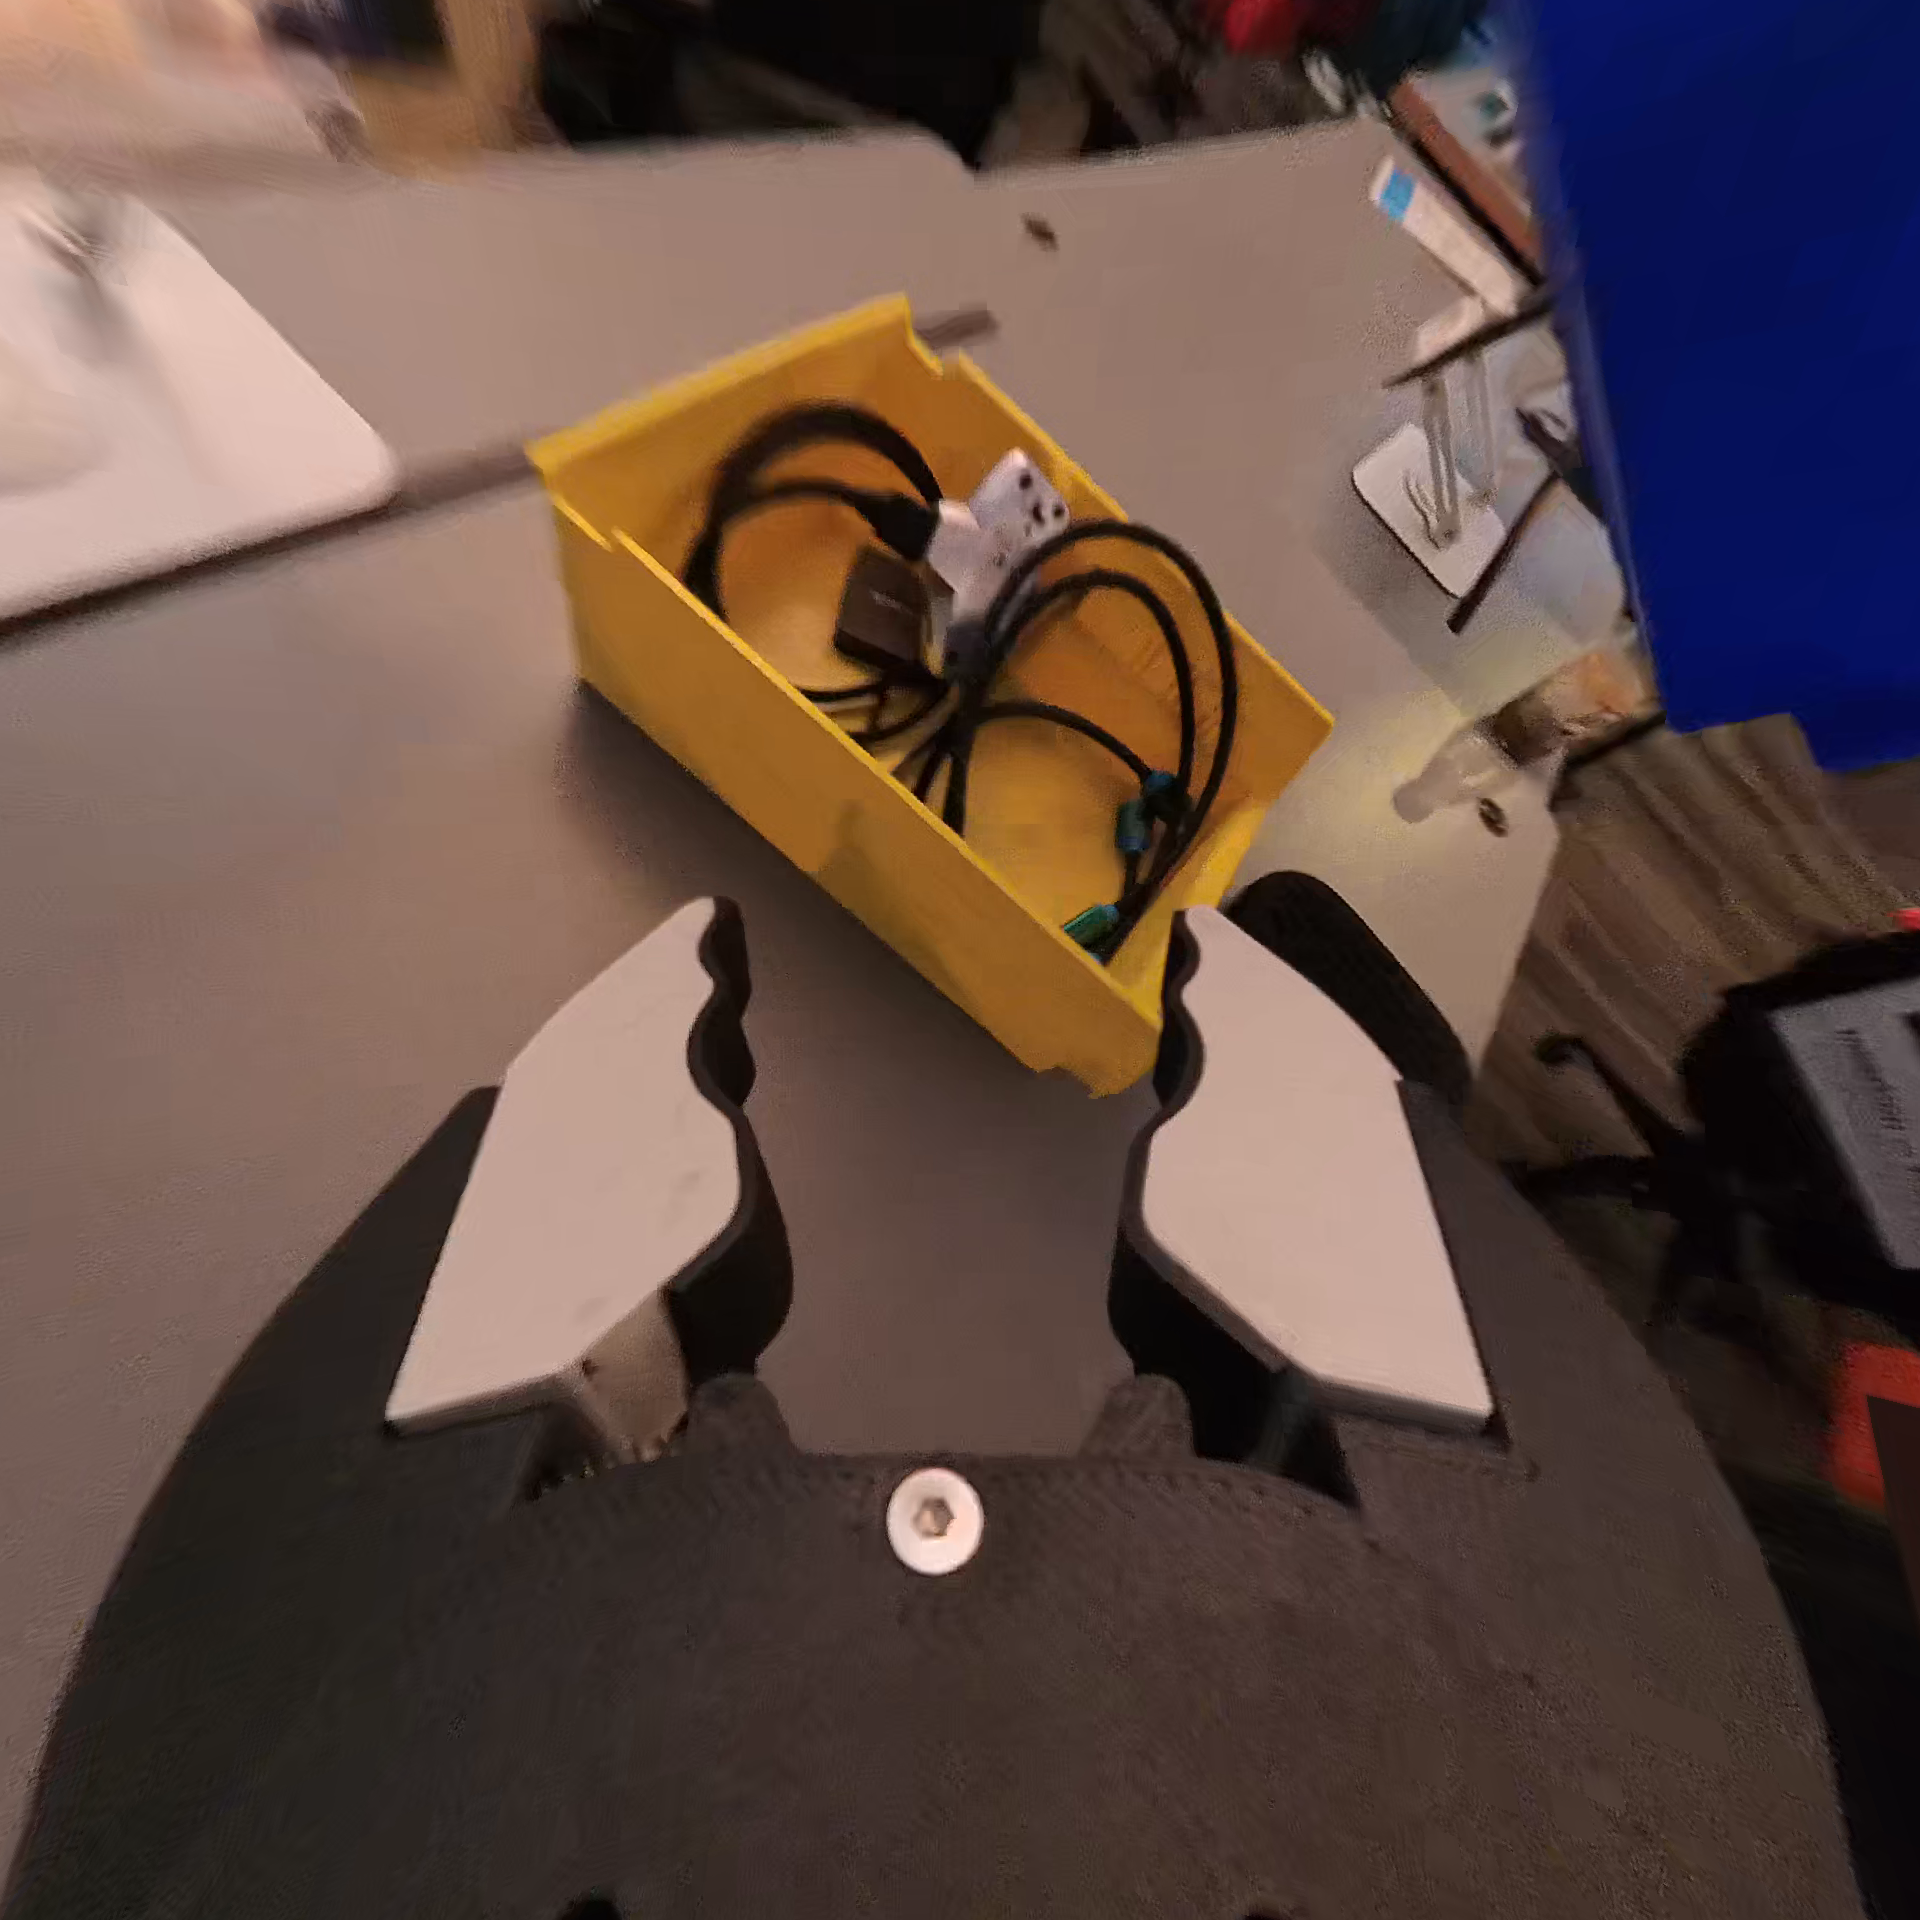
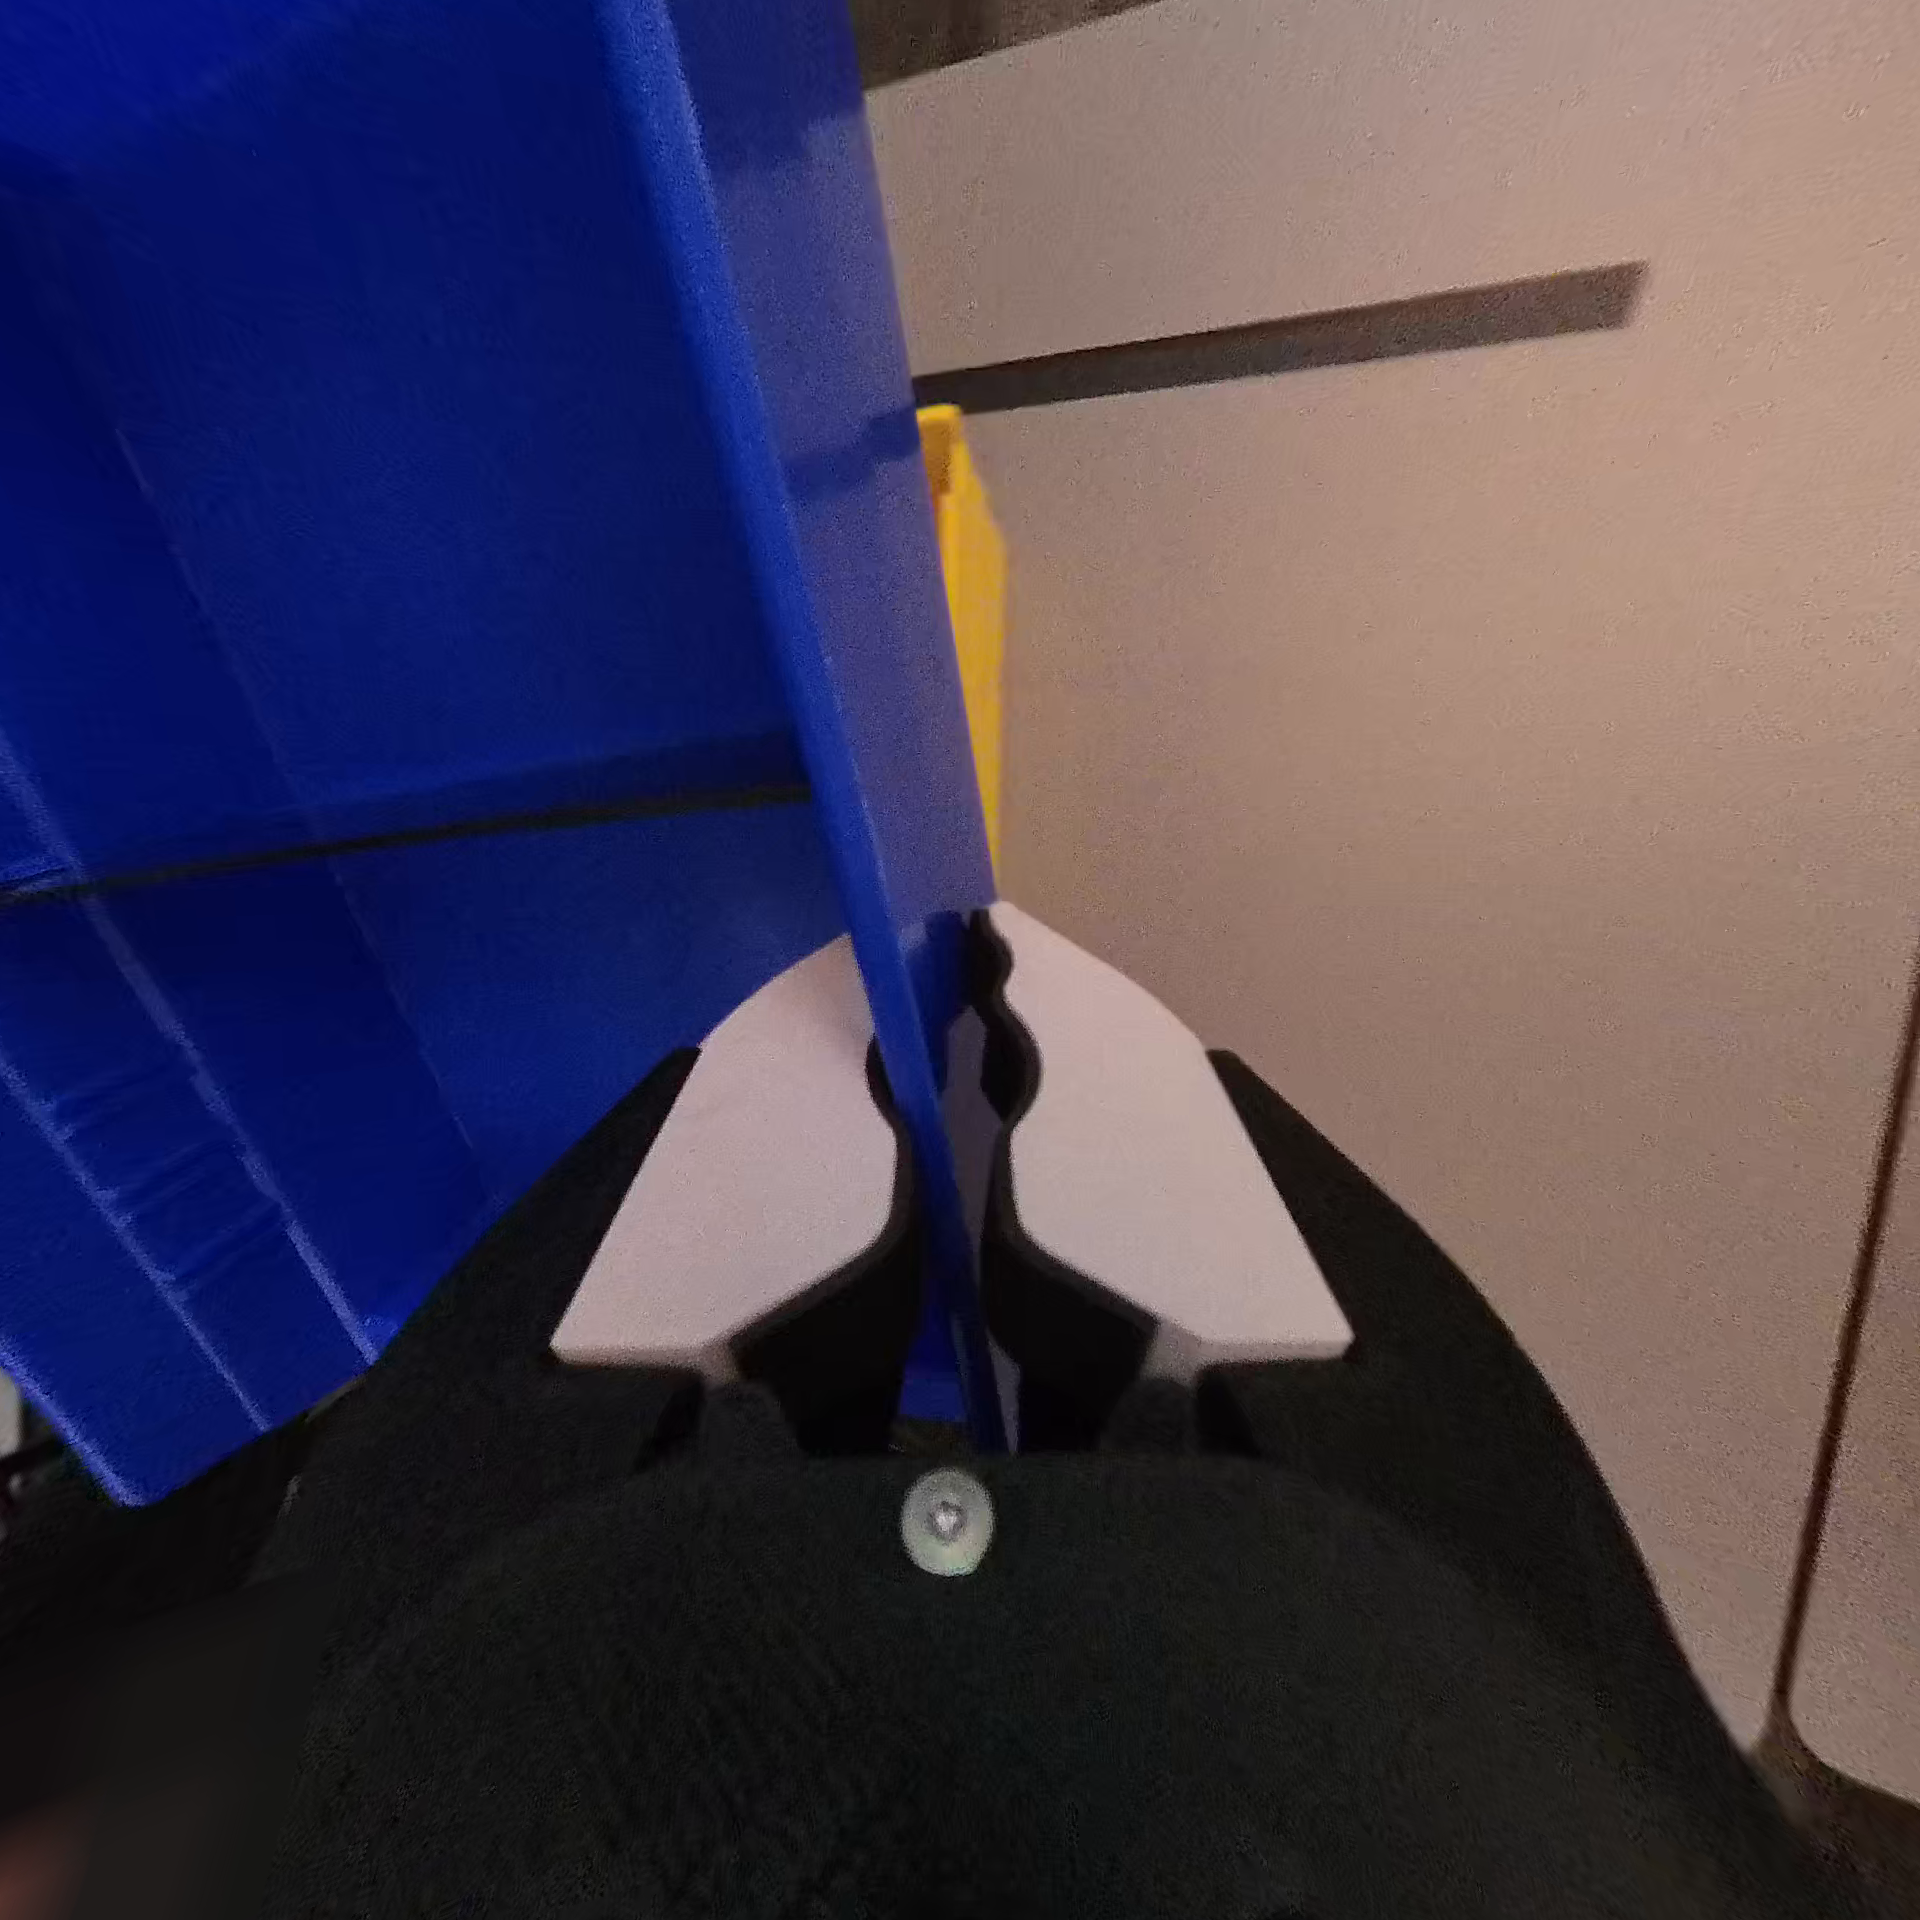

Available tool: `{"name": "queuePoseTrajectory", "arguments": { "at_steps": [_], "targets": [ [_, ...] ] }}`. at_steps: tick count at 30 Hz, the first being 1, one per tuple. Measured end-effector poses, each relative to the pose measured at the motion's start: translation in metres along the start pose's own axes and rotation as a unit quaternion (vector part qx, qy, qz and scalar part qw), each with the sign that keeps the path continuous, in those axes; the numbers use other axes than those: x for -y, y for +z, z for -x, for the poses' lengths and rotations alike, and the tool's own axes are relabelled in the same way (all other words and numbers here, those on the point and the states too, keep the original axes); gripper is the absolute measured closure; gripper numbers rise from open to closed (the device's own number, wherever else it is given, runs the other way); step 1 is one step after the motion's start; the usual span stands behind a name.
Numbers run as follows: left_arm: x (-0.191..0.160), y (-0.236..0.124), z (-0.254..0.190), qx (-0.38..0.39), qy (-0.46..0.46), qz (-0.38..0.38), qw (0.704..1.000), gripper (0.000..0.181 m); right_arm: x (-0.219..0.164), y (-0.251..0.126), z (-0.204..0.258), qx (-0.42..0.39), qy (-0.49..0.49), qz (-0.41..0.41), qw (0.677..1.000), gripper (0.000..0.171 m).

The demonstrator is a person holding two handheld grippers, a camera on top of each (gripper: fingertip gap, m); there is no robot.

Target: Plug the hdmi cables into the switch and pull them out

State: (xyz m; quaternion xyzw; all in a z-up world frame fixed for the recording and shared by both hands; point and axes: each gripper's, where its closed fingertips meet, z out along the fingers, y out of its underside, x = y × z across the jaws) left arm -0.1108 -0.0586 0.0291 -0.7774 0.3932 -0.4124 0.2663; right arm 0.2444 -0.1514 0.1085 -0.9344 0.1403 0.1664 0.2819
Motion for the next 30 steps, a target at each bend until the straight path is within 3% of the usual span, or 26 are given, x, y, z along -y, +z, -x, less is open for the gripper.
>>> {"name": "queuePoseTrajectory", "arguments": {
  "at_steps": [2, 5, 10, 13, 15, 20, 24, 30],
  "targets": [
    [-0.013, 0.046, 0.006, -0.027, -0.043, 0.039, 0.998, 0.105, -0.019, -0.007, -0.058, -0.039, 0.039, -0.013, 0.998, 0.164],
    [-0.039, 0.091, 0.016, -0.01, -0.054, 0.101, 0.993, 0.102, -0.051, -0.01, -0.133, -0.08, 0.099, -0.034, 0.991, 0.164],
    [-0.067, 0.127, 0.012, 0.001, -0.042, 0.173, 0.984, 0.098, -0.1, 0.003, -0.218, -0.141, 0.163, -0.059, 0.975, 0.164],
    [-0.07, 0.133, 0.006, -0.017, -0.039, 0.192, 0.981, 0.111, -0.126, 0.02, -0.24, -0.142, 0.184, -0.04, 0.972, 0.165],
    [-0.069, 0.128, -0.001, -0.042, -0.03, 0.201, 0.978, 0.138, -0.136, 0.032, -0.244, -0.131, 0.192, -0.031, 0.972, 0.165],
    [-0.063, 0.094, 0.04, 0.017, -0.012, 0.213, 0.977, 0.161, -0.143, 0.063, -0.231, -0.096, 0.187, -0.002, 0.978, 0.163],
    [-0.066, 0.048, 0.087, 0.037, -0.064, 0.219, 0.973, 0.167, -0.138, 0.097, -0.203, -0.083, 0.161, 0.032, 0.983, 0.163],
    [-0.071, -0.039, 0.18, 0.176, -0.105, 0.175, 0.963, 0.174, -0.124, 0.145, -0.149, -0.067, 0.12, 0.098, 0.986, 0.164]
  ]
}}
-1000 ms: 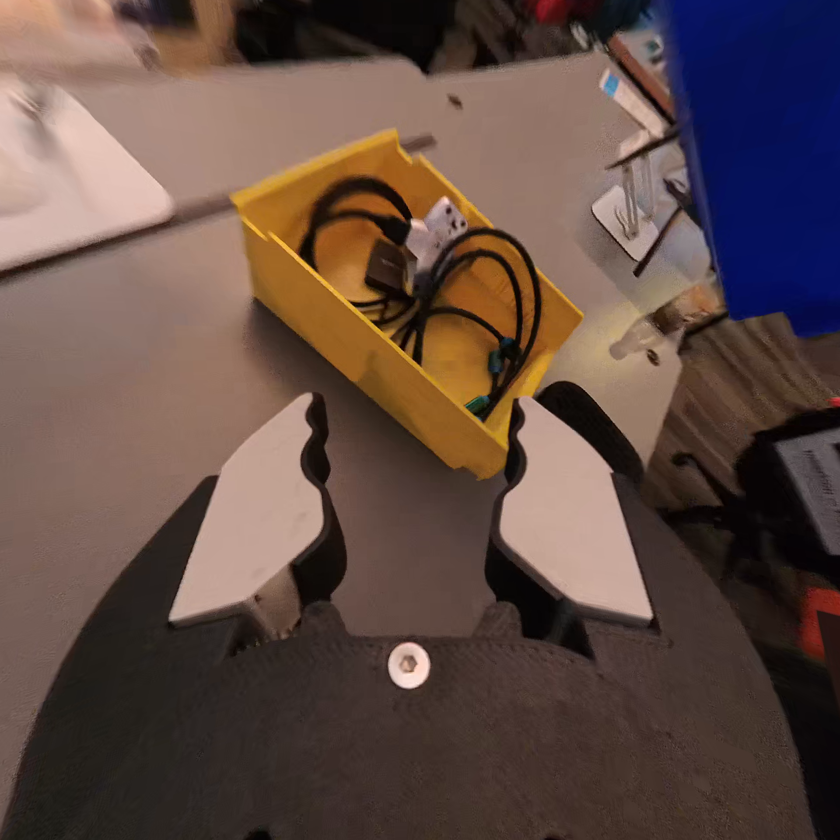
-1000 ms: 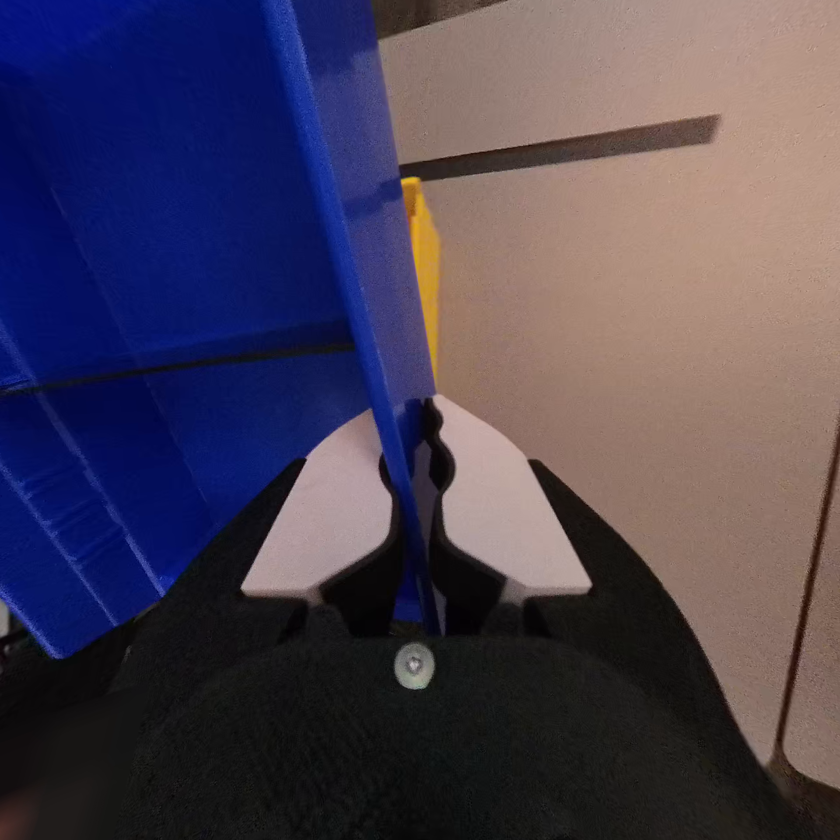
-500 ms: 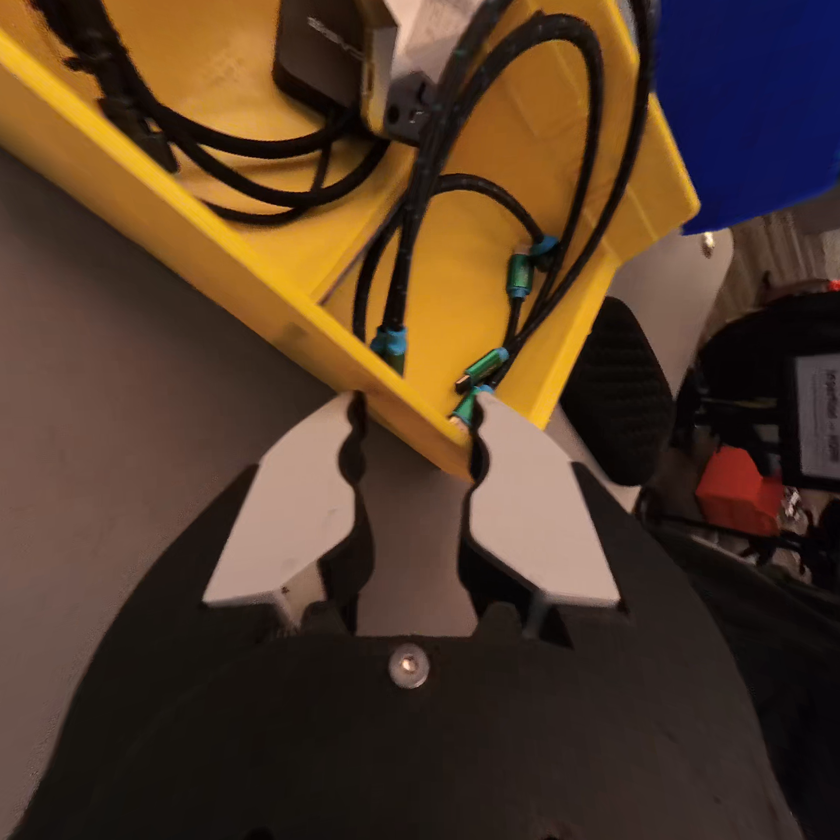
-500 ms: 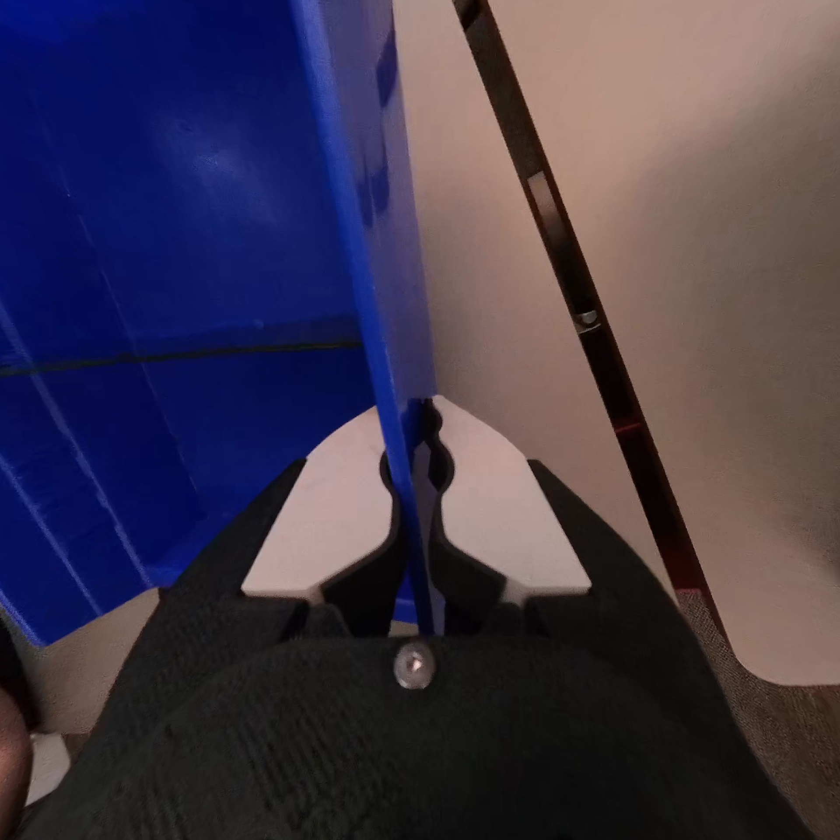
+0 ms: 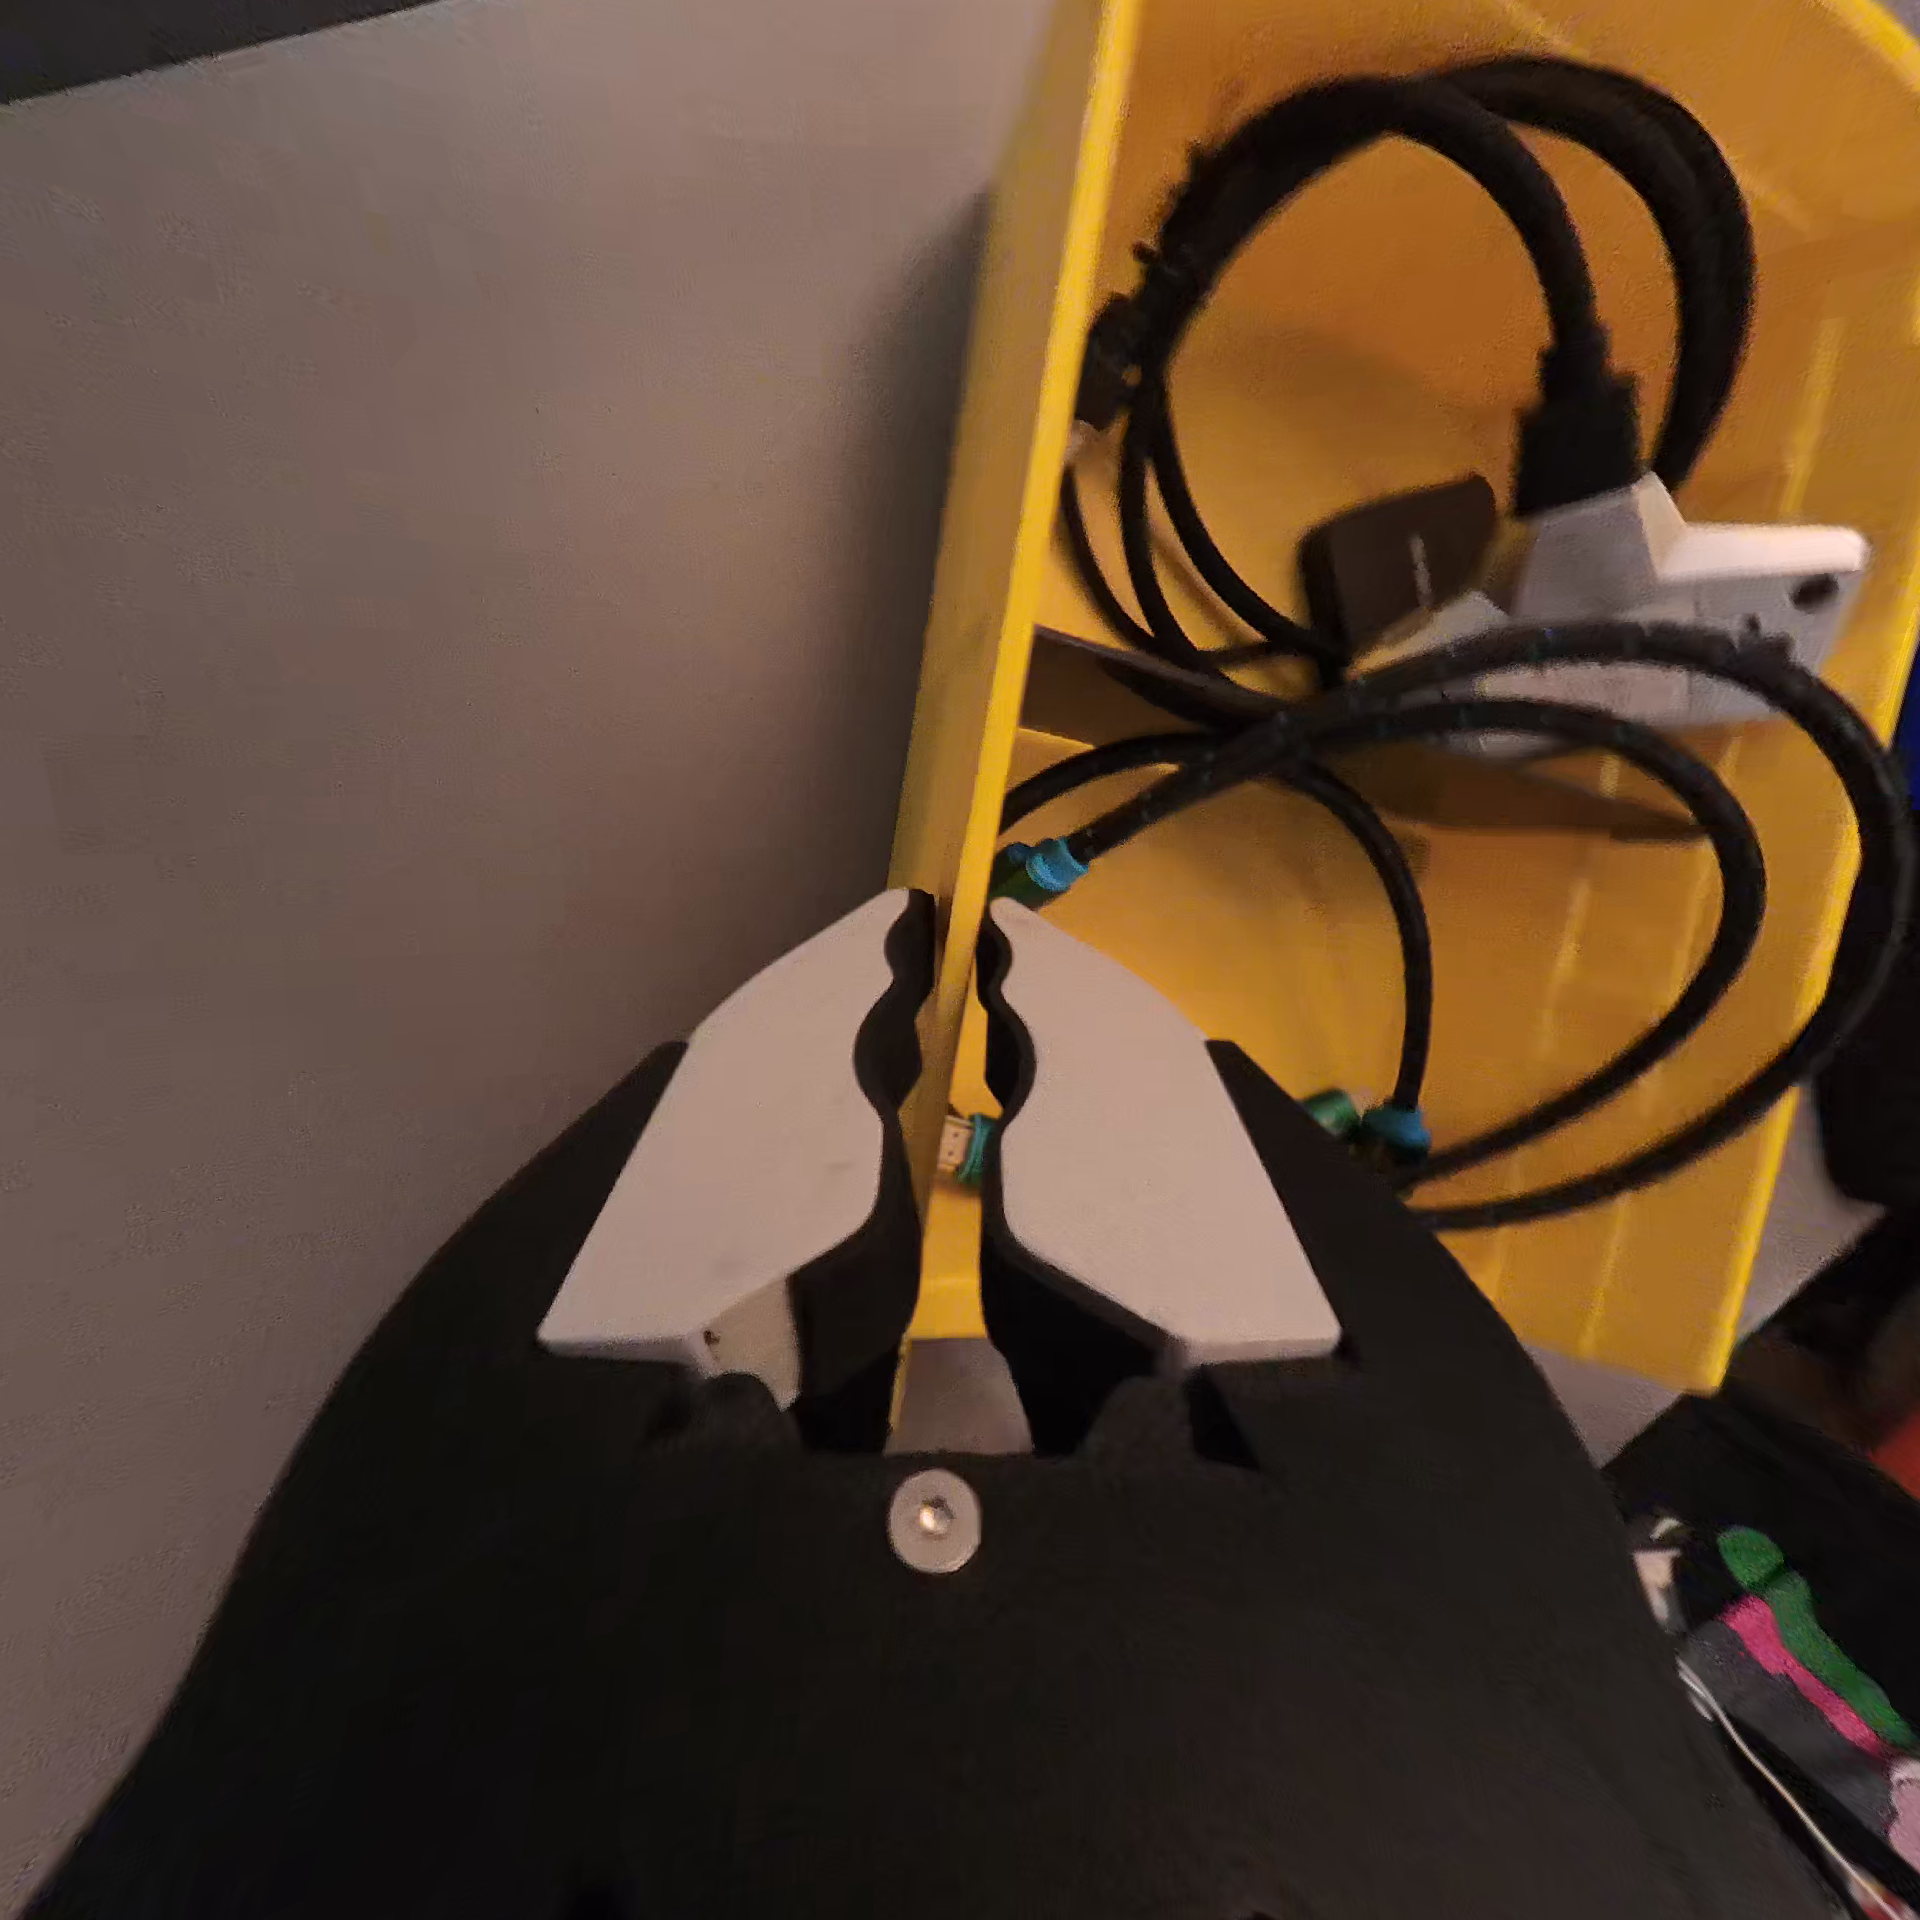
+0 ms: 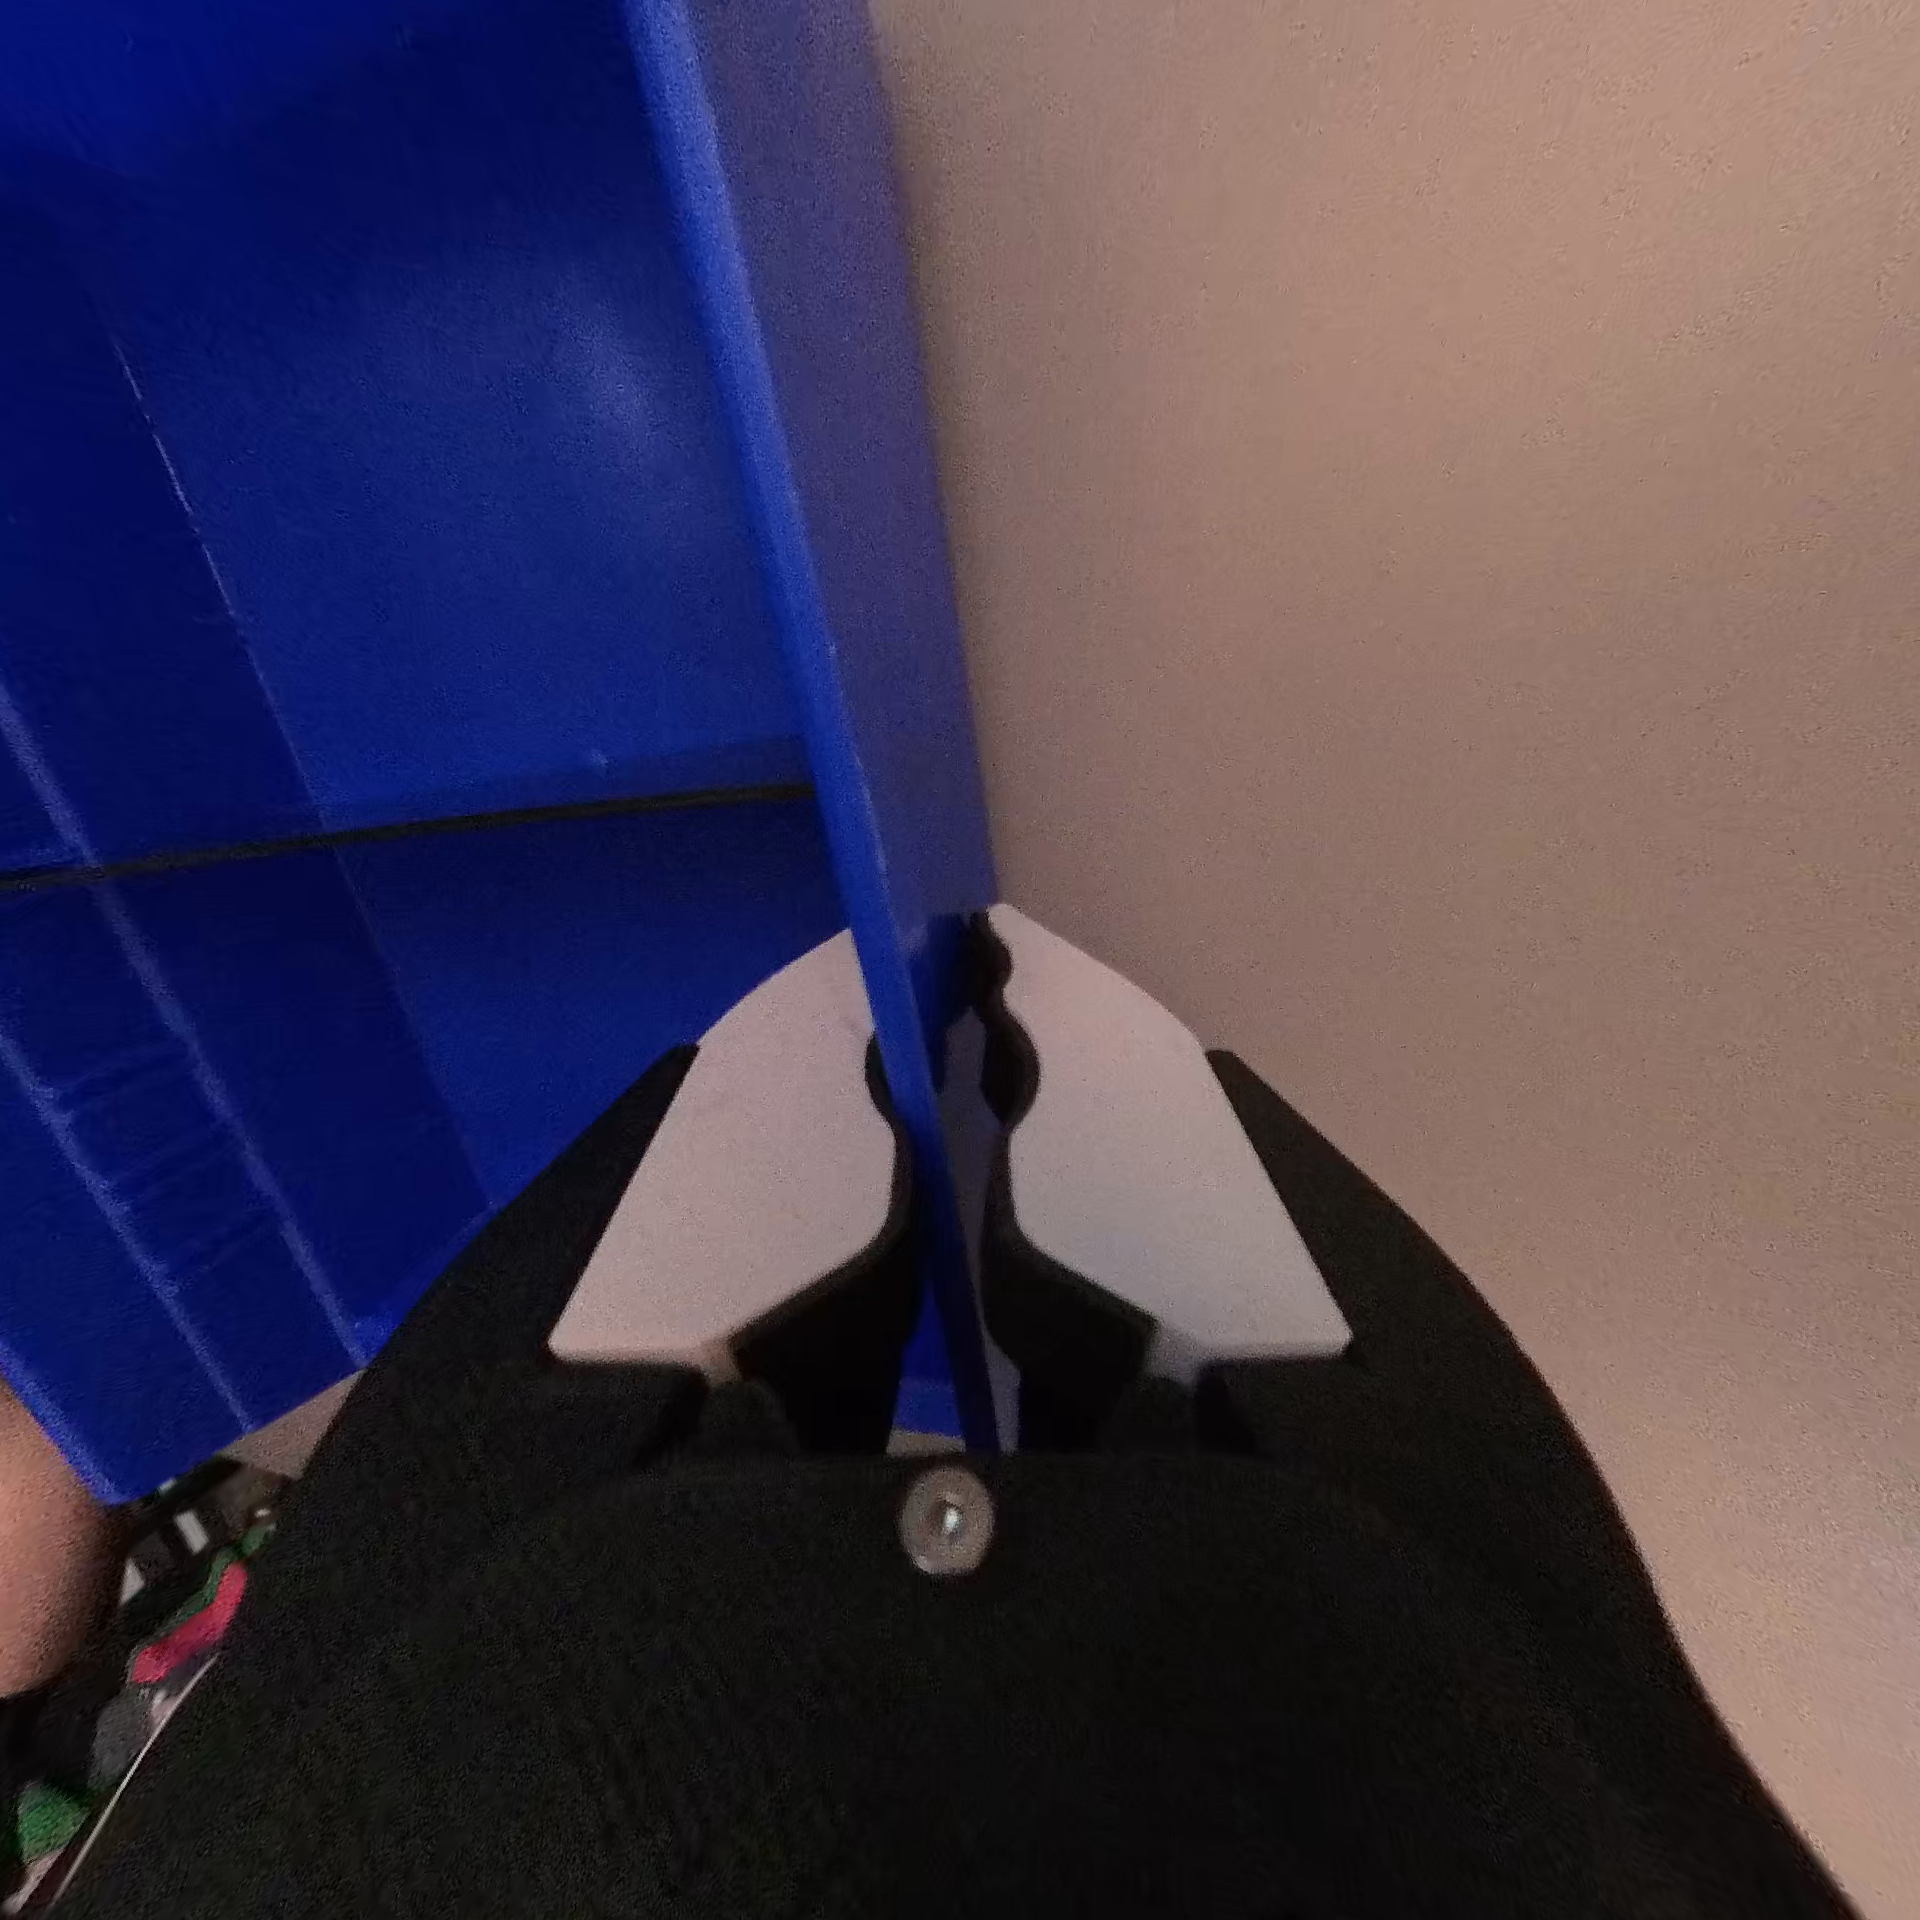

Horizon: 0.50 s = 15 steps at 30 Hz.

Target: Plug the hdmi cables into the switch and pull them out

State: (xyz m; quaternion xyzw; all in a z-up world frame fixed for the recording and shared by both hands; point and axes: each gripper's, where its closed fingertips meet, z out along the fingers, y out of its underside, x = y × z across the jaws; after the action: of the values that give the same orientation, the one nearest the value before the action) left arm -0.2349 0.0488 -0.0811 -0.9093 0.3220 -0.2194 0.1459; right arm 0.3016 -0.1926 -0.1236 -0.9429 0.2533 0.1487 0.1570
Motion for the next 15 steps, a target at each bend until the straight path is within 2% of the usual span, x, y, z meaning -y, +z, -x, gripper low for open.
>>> {"name": "queuePoseTrajectory", "arguments": {
  "at_steps": [5, 8, 12, 15],
  "targets": [
    [-0.034, -0.042, 0.067, 0.002, -0.086, -0.019, 0.996, 0.173, 0.008, 0.024, 0.038, -0.035, -0.041, 0.034, 0.998, 0.163],
    [-0.055, -0.066, 0.105, 0.029, -0.132, -0.043, 0.99, 0.173, 0.011, 0.03, 0.053, -0.039, -0.045, 0.04, 0.997, 0.163],
    [-0.083, -0.094, 0.144, 0.046, -0.202, -0.077, 0.975, 0.172, 0.014, 0.031, 0.053, -0.039, -0.025, 0.037, 0.998, 0.163],
    [-0.103, -0.108, 0.157, 0.035, -0.224, -0.09, 0.97, 0.172, 0.014, 0.027, 0.043, -0.05, -0.005, 0.029, 0.998, 0.163]
  ]
}}
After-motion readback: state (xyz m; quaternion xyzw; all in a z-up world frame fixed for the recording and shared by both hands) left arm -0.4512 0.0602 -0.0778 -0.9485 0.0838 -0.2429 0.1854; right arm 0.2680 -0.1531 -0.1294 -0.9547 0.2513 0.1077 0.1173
